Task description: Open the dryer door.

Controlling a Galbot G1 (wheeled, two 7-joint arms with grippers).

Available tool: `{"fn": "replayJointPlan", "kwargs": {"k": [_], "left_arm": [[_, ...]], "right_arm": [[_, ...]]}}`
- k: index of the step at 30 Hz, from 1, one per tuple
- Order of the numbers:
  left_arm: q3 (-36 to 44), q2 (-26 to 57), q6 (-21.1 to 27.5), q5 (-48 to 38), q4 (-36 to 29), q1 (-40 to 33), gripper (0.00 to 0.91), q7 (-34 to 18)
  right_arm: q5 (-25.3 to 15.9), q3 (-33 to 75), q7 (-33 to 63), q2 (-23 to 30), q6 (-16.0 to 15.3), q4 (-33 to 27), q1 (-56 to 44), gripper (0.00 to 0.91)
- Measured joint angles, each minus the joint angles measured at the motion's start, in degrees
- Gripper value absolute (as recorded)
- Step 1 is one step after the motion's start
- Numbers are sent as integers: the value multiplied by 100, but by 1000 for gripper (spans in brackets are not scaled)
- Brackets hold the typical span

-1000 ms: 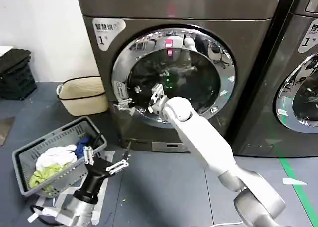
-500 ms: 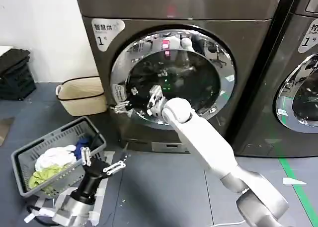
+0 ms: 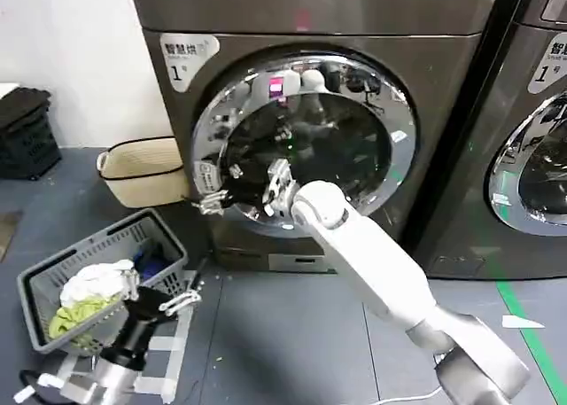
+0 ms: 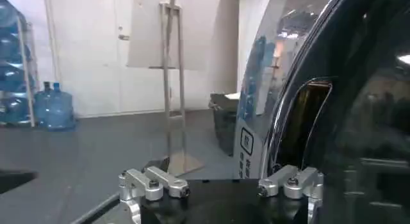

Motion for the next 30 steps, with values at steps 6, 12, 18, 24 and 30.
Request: {"fn": "replayJointPlan", "kwargs": {"k": [6, 12, 18, 24, 30], "left_arm": [[-501, 113, 336, -325, 41, -121, 907, -73], [-925, 360, 445, -606, 225, -332, 907, 28], [-1102, 748, 431, -884, 516, -588, 907, 182], [-1063, 1238, 427, -1220, 852, -839, 907, 304], [-805, 1777, 466, -1292, 1152, -1157, 907, 307]], "right_arm": [[285, -72, 21, -264, -83, 454, -148, 907], [563, -86, -7, -577, -108, 867, -269, 907], [826, -66, -125, -866, -109, 1222, -378, 907], [878, -35, -412, -1121, 32, 1479, -461, 907], [995, 70, -686, -1402, 91, 1716, -591, 907]]}}
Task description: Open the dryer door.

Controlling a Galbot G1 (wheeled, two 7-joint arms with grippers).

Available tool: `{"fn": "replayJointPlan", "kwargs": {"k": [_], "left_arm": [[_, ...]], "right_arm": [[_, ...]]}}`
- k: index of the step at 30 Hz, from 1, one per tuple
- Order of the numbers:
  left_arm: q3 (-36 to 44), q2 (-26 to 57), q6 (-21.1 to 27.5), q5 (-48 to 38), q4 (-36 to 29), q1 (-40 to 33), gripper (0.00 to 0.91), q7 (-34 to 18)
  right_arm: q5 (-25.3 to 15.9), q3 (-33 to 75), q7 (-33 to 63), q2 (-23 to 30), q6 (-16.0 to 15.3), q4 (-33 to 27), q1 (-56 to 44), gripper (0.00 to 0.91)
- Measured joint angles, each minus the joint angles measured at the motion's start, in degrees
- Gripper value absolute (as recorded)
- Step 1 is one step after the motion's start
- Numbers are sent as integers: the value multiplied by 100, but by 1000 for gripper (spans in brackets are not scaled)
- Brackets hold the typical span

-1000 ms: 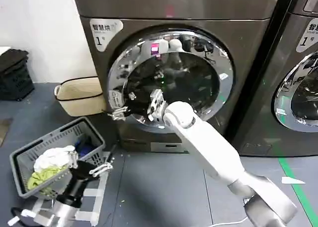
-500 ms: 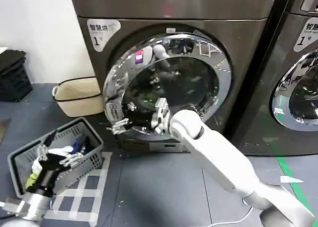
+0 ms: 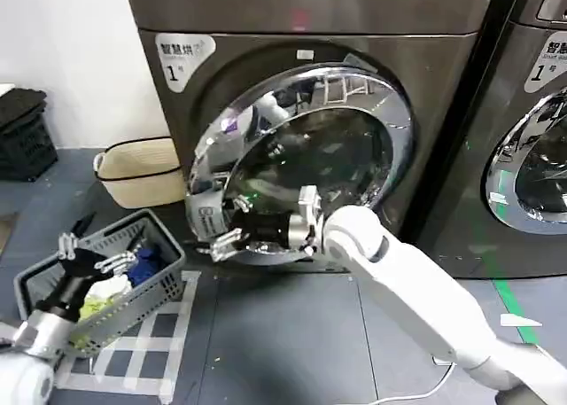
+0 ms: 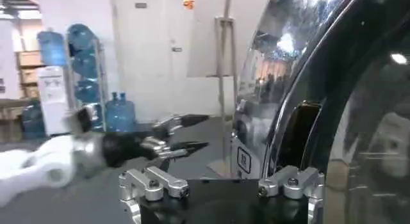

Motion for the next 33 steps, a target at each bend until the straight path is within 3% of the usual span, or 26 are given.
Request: {"fn": "replayJointPlan", "kwargs": {"k": [5, 22, 33], "left_arm": [[322, 443, 196, -148, 175, -267, 907, -39], [1396, 1456, 150, -430, 992, -1552, 907, 232], [2155, 1839, -39, -424, 1094, -2189, 907, 634]], "right_arm": [[35, 130, -258, -240, 42, 221, -135, 907], [49, 722, -1207, -1070, 230, 966, -877, 907], [-116, 1500, -1762, -1597, 419, 1343, -1781, 907]]}}
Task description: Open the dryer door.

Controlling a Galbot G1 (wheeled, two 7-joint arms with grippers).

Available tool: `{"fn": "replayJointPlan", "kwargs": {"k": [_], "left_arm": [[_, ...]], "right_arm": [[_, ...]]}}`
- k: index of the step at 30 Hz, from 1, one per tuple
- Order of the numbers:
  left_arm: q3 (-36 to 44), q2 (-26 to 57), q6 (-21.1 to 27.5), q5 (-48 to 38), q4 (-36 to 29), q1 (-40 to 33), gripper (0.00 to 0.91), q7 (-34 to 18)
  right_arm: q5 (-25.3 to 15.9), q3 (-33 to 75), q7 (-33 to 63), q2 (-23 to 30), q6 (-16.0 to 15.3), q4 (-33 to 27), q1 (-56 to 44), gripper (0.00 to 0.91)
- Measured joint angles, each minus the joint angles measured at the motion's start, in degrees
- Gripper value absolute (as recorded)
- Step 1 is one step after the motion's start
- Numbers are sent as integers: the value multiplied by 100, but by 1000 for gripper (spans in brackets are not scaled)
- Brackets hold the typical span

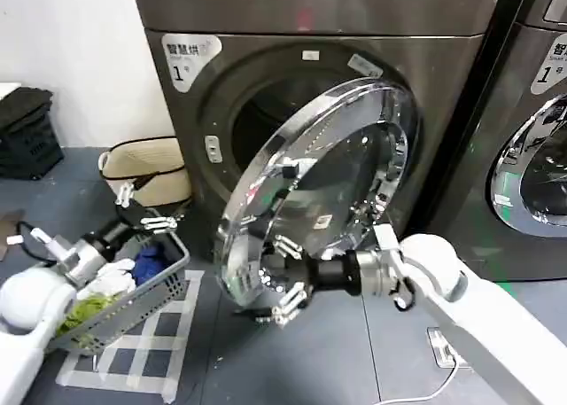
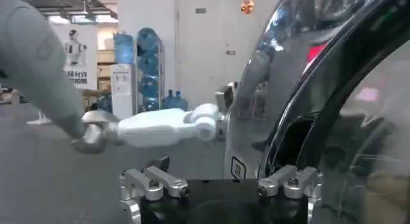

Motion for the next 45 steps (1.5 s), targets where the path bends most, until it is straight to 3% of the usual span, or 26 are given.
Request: {"fn": "replayJointPlan", "kwargs": {"k": [10, 22, 28, 35, 40, 45], "left_arm": [[1261, 163, -352, 199, 30, -774, 907, 348], [2409, 110, -540, 210, 30, -1557, 907, 509], [2909, -59, -555, 158, 191, -1987, 907, 492], [3319, -149, -650, 127, 245, -2314, 907, 488], [3588, -251, -697, 133, 344, -2521, 907, 483], [3791, -352, -711, 98, 371, -2703, 907, 477]], "right_arm": [[-73, 1228, -128, -413, 176, 359, -1234, 907], [-249, 3584, 52, -383, 471, 528, -3316, 907], [-670, 5383, 228, 276, 1035, 611, -4932, 907], [-1329, 7183, 1564, 1469, 1683, 525, -6417, 907], [-1933, 8027, 2864, 2354, 1768, 348, -6843, 907], [-2135, 8463, 4012, 3110, 1772, 143, -6907, 907]]}}
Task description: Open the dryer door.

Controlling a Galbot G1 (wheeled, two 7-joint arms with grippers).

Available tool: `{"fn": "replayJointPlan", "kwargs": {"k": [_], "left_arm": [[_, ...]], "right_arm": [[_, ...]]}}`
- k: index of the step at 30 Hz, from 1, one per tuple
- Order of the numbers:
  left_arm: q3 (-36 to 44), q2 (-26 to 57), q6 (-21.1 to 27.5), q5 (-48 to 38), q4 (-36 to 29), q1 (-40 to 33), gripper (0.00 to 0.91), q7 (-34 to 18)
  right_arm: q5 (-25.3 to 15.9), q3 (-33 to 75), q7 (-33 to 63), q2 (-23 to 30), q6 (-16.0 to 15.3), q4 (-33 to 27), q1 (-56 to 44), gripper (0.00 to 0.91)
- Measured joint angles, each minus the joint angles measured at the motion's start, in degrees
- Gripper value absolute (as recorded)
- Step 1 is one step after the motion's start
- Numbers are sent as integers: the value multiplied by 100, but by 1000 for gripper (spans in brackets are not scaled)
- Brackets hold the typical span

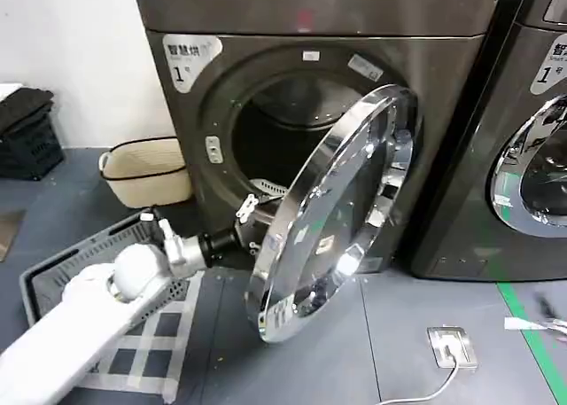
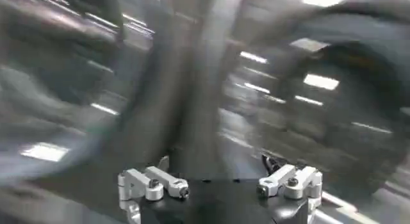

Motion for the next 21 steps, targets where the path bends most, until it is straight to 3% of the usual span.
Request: {"fn": "replayJointPlan", "kwargs": {"k": [7, 18, 21], "left_arm": [[286, -178, 2, -51, 79, -259, 907, -42], [841, -773, 16, 56, 361, -727, 907, -167], [1030, -974, 17, 85, 456, -855, 907, -183]], "right_arm": [[34, 607, 1160, 667, 88, -422, 41, 907], [-227, 1679, 1858, 967, -33, -1316, 182, 907], [-227, 1889, 2017, 1031, -200, -1539, 203, 907]]}}
